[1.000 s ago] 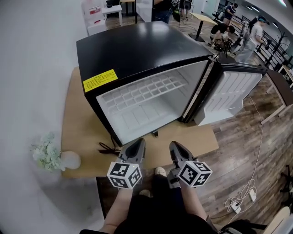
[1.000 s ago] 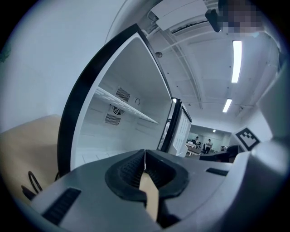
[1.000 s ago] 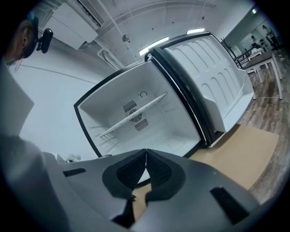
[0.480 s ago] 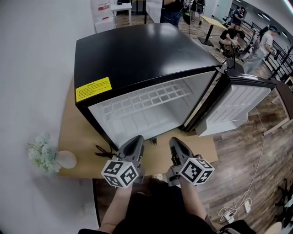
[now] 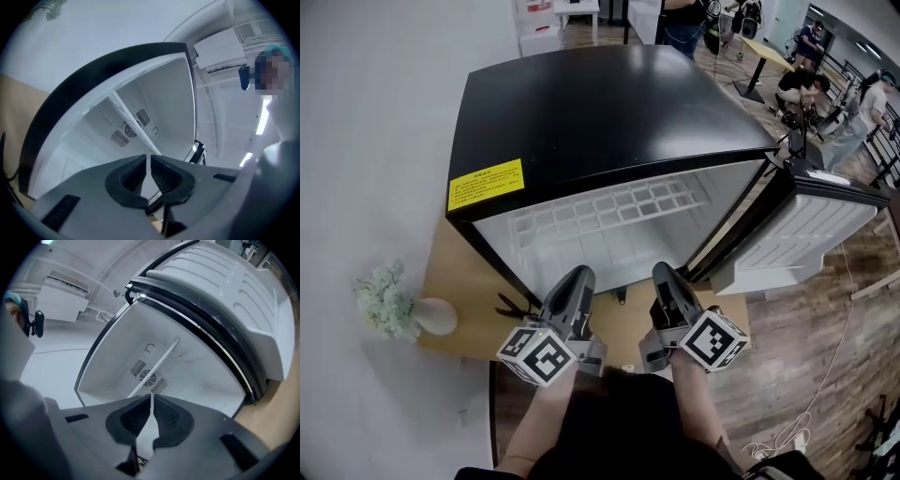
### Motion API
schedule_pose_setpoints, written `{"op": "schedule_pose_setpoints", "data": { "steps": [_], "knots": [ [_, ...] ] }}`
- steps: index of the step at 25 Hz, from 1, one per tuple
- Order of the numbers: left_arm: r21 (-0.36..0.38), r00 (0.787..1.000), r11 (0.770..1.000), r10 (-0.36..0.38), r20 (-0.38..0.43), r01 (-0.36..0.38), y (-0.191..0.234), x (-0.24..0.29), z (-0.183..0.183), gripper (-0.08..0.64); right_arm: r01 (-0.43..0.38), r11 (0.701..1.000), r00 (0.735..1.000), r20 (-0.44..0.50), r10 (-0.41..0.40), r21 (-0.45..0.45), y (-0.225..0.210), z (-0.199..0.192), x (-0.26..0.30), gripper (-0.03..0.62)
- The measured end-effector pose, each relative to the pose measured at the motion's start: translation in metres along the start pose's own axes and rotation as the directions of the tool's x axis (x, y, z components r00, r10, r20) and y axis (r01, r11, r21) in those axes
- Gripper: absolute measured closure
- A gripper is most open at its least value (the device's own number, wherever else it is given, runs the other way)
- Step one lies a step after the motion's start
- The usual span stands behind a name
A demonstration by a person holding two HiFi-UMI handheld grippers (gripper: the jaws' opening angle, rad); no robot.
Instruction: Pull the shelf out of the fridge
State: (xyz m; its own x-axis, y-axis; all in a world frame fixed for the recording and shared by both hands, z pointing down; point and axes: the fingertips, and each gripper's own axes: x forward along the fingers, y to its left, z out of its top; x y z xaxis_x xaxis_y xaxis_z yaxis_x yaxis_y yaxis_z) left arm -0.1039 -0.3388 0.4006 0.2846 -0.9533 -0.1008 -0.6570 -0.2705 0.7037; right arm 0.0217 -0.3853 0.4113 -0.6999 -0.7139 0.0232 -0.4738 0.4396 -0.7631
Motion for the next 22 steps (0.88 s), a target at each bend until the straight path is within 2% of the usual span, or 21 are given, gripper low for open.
{"op": "schedule_pose_setpoints", "data": {
  "steps": [5,7,9,15,18,22],
  "knots": [
    [-0.125,0.995,0.992,-0.01,0.098,0.022,0.001,0.006,0.006,0.536,-0.062,0.998,0.998,0.019,0.062,0.027,0.001,0.017,0.015,0.596],
    [-0.162,0.992,0.986,-0.015,0.129,0.036,0.001,0.009,0.008,0.42,-0.085,0.995,0.996,0.011,0.085,0.05,0.0,0.02,0.02,0.569],
    [-0.19,0.988,0.981,-0.015,0.156,0.045,0.0,0.012,0.01,0.402,-0.113,0.991,0.994,-0.003,0.114,0.078,0.0,0.022,0.025,0.5],
    [-0.239,0.97,0.97,0.008,0.243,0.052,0.001,0.023,0.026,0.348,-0.169,0.97,0.984,-0.019,0.175,0.175,-0.003,0.031,0.04,0.379],
    [-0.244,0.958,0.969,0.027,0.285,0.045,0.001,0.027,0.037,0.347,-0.191,0.953,0.981,0.002,0.196,0.234,0.0,0.039,0.049,0.371],
    [-0.26,0.947,0.965,0.057,0.316,0.029,0.006,0.032,0.046,0.347,-0.201,0.948,0.979,0.011,0.205,0.245,0.003,0.049,0.062,0.37]
  ]
}}
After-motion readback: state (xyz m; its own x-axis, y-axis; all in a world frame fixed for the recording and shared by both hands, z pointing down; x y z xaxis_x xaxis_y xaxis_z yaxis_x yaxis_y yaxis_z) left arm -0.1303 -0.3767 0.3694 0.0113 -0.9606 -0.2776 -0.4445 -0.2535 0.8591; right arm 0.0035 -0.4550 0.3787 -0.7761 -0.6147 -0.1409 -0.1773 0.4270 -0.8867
